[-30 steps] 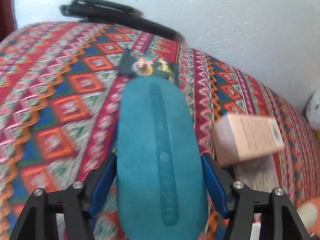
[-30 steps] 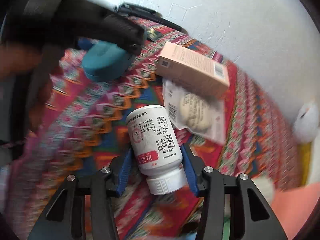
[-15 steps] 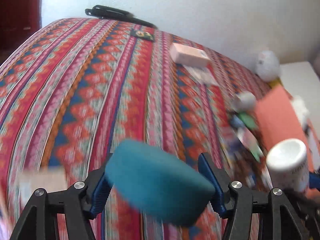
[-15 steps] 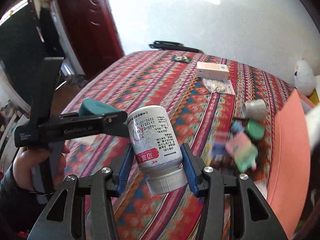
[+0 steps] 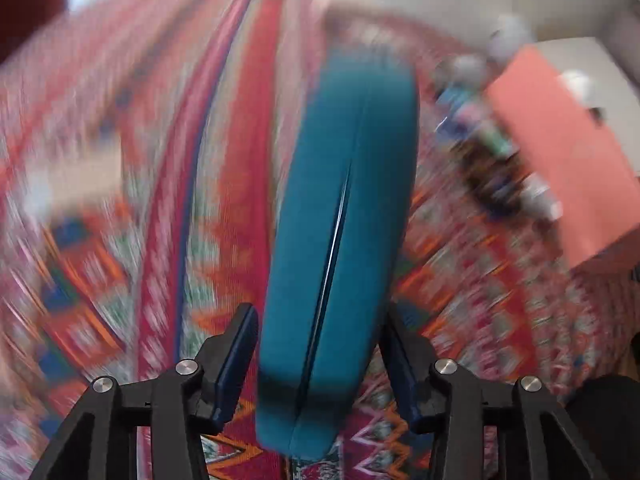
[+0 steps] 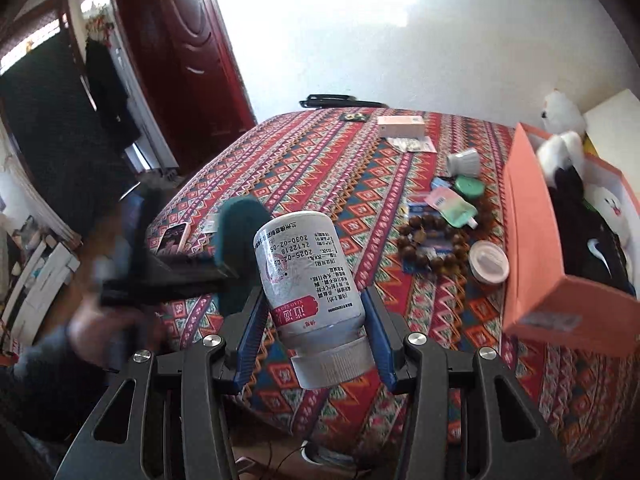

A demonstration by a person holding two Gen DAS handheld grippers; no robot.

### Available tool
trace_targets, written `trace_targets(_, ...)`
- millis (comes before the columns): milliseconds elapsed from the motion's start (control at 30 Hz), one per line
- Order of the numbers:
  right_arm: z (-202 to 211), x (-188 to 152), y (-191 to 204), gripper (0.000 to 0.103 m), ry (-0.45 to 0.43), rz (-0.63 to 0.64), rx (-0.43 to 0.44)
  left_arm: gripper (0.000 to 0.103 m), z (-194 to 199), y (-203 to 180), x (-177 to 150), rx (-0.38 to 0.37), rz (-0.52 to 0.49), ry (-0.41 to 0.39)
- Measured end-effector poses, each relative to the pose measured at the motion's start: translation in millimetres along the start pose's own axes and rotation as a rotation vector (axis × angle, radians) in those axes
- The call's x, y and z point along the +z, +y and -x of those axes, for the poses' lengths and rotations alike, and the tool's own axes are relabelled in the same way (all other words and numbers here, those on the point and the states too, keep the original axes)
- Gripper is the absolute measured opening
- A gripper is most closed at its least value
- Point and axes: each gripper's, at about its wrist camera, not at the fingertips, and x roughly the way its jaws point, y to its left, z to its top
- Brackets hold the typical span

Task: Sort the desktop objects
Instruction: 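Grasp the white pill bottle with the right gripper while the left grasps the teal case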

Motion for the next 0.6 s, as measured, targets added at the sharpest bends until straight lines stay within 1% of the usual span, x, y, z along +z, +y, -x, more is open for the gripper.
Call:
trace_targets(100, 11.6, -7.7, -5.5, 0.05, -0.01, -0.006, -0.016, 0.037, -7.3, -0.7, -1.5, 0.03, -0.015, -0.024)
trace_targets(200, 13.7, -11.1, -17.9, 0.05, -0.008, -0.03, -0.026, 0.036, -9.4, -4.4, 19.0, 0.041, -0.014, -0.021)
trace_targets(267, 13.1, -12.1, -26.2, 0.05, -0.004, -0.051, -0.032, 0.042, -18.0, -5.6, 37.1, 0.08, -0.02, -0.023)
trace_targets(300, 12.5, -12.4, -29.3, 0.05, -0.004, -0.059, -0.033, 0.057, -23.0, -4.2, 43.2, 0.091, -0.016, -0.023)
trace_targets(333, 11.6, -12.4, -32.0, 0.05, -0.004, -0.065, -0.034, 0.068, -27.5, -1.4, 51.0, 0.091, 0.005, -0.021)
trace_targets(400, 9.5, -12.6, -35.3, 0.05, -0.001, -0.069, -0.033, 0.073, -36.4, 0.2, 63.9, 0.086, 0.044, -0.03)
trace_targets(433, 8.7, -12.8, -36.6, 0.05, 0.002, -0.069, -0.032, 0.073, -39.9, 0.7, 72.8, 0.082, 0.049, -0.036)
trace_targets(467, 7.5, -12.9, -37.6, 0.05, 0.005, -0.07, -0.033, 0.072, -44.3, 0.1, 81.5, 0.077, 0.045, -0.036)
trace_targets(533, 3.6, -12.5, -42.1, 0.05, 0.014, -0.073, -0.04, 0.04, -56.7, -6.2, 87.1, 0.096, 0.008, 0.008)
trace_targets(600, 1.9, -11.0, -46.5, 0.05, 0.019, -0.08, -0.046, 0.04, -56.9, -11.0, 81.1, 0.106, -0.022, 0.018)
